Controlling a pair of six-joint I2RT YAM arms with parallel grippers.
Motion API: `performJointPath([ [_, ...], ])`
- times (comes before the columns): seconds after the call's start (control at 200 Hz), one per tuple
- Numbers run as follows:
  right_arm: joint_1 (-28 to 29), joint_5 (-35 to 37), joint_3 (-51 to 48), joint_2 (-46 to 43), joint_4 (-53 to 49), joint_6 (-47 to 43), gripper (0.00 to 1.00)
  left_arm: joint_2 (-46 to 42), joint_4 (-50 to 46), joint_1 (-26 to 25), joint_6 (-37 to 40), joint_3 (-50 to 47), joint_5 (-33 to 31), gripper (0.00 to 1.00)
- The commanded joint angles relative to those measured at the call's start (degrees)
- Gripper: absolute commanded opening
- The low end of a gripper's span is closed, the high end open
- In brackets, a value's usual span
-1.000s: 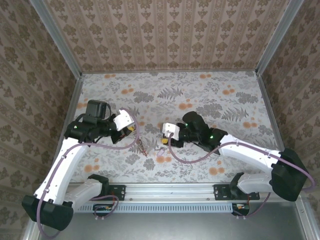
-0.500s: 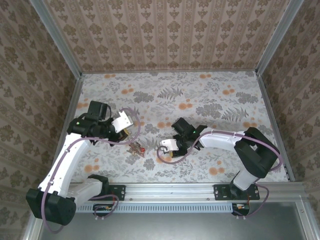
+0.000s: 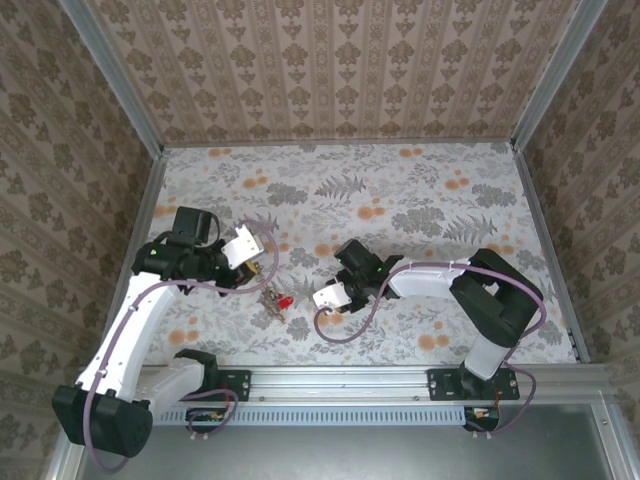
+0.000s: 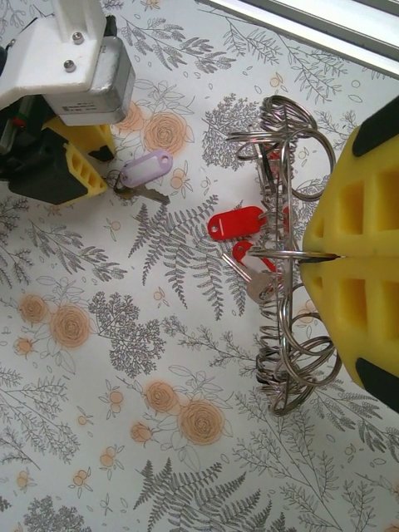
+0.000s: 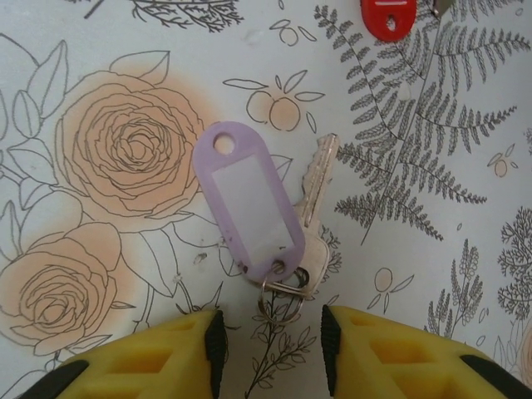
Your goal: Put the keys on the keyring
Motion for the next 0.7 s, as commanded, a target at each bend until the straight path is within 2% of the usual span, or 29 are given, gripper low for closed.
performJointPath([
  [0.0,1.1,2.1,0.6,2.9,1.6,-2.5,0.34,-1.6,0.7,0.6,0.4,-0.3,2.4,0.0],
  [0.1,1.3,3.1,0.8,3.1,2.9,-2.5,0.25,-1.6,0.8,0.9,0.4,-0.3,2.8,0.0],
  [0.26,1.4,4.0,0.8,2.8,4.5,-2.5,0.21,-1.8,0.8,0.9,0.7,-0.4,3.6,0.0],
  [0.695,1.5,6.4,0.0,2.6,8.9,-3.1,0.23,-1.9,1.1,0.9,0.7,-0.8,4.4,0.0],
])
